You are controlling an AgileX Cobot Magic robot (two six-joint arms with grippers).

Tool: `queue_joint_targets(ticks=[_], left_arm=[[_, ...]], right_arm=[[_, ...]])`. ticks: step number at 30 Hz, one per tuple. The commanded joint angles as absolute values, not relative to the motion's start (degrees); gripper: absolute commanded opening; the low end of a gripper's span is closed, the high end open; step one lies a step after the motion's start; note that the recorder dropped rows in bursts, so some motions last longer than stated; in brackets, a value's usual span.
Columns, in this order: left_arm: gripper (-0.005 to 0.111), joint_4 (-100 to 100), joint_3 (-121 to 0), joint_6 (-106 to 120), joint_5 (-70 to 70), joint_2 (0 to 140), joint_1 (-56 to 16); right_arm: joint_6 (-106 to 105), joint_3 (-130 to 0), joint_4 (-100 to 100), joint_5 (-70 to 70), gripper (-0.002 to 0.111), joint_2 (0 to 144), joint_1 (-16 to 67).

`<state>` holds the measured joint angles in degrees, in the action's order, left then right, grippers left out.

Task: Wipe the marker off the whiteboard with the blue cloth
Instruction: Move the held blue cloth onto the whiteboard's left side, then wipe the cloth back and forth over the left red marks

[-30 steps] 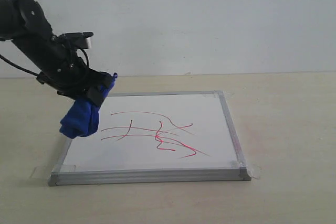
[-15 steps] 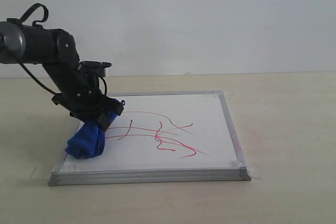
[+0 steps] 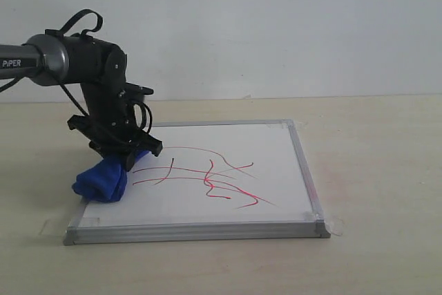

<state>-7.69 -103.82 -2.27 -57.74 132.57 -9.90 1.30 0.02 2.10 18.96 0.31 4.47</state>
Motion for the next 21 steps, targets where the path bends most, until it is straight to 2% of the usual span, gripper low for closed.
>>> queue_joint_targets(ticks=[1, 13, 18, 21], left_arm=[[0.004, -5.56, -105.07, -2.95, -57.44, 134.13, -12.21], [0.004, -1.99, -105.35, -2.56, -55.80, 136.96, -20.48], [0.004, -24.09, -105.35, -6.09, -61.51, 136.96, -18.78], [0.004, -24.23, -105.35, -8.00, -64.20, 136.96, -14.37]], right_arm=[[1.15, 0.00, 1.96, 18.63, 0.000, 0.00, 4.50], [1.15, 0.00, 1.96, 18.63, 0.000, 0.00, 4.50], [1.15, 0.00, 1.96, 18.63, 0.000, 0.00, 4.50], [1.15, 0.00, 1.96, 18.63, 0.000, 0.00, 4.50]])
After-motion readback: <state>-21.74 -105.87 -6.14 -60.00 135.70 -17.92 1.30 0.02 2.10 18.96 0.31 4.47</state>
